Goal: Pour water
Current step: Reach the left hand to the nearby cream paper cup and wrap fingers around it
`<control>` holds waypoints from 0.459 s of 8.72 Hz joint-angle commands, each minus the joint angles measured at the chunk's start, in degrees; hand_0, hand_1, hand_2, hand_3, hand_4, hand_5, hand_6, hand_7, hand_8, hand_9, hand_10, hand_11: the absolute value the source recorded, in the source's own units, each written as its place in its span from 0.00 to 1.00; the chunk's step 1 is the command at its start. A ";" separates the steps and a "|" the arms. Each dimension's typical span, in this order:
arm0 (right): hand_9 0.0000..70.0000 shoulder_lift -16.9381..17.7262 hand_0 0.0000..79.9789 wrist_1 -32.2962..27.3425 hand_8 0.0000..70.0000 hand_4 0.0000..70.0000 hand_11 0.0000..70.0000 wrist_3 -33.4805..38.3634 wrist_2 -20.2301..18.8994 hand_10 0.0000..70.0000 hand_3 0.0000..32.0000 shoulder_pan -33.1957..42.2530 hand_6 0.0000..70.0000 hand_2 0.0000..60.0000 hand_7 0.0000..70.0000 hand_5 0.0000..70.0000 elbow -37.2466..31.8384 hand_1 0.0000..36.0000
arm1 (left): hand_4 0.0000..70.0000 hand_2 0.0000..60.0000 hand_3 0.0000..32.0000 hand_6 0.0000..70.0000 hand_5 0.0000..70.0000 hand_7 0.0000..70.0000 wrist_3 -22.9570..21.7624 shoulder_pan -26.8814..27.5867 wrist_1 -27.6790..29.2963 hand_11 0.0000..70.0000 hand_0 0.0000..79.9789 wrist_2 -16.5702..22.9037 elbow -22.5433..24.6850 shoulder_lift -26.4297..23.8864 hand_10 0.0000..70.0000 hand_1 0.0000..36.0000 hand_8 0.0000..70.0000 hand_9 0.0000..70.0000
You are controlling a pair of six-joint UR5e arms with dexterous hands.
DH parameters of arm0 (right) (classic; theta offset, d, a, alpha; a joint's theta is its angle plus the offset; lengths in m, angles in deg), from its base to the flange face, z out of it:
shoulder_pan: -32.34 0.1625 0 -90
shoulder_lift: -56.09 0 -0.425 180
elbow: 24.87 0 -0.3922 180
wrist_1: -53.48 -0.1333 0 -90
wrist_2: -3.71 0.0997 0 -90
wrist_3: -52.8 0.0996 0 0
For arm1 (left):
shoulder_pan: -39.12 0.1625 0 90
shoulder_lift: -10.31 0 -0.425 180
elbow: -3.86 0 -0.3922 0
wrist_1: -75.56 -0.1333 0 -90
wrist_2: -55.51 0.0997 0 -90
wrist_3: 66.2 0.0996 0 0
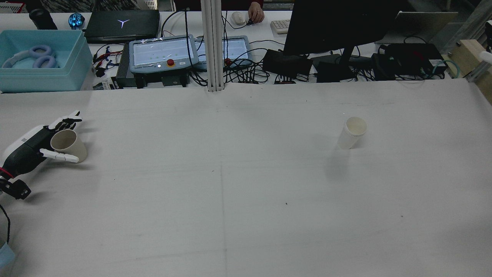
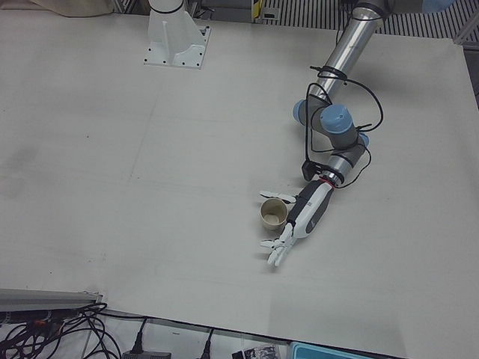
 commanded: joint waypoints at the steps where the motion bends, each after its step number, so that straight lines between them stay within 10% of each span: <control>1: 0.01 0.11 0.52 0.00 0.00 0.07 0.00 0.06 0.01 0.00 0.00 0.02 0.04 0.26 0.07 0.14 -0.04 0.30 | 0.00 0.08 0.00 0.00 0.50 0.10 -0.02 -0.06 -0.10 0.07 0.77 0.00 0.07 0.26 0.02 0.77 0.00 0.00; 2: 0.01 0.11 0.52 0.00 0.00 0.07 0.00 0.06 0.01 0.00 0.01 0.02 0.04 0.26 0.07 0.14 -0.04 0.30 | 0.00 0.10 0.00 0.00 0.57 0.15 -0.28 -0.06 -0.36 0.07 0.75 0.00 0.25 0.44 0.02 0.74 0.00 0.01; 4: 0.02 0.11 0.52 -0.09 0.01 0.06 0.00 0.06 0.01 0.00 0.02 0.02 0.04 0.26 0.08 0.14 -0.04 0.30 | 0.15 0.13 0.00 0.02 0.41 0.23 -0.28 0.03 -0.89 0.09 0.71 0.00 0.34 0.53 0.04 0.66 0.00 0.02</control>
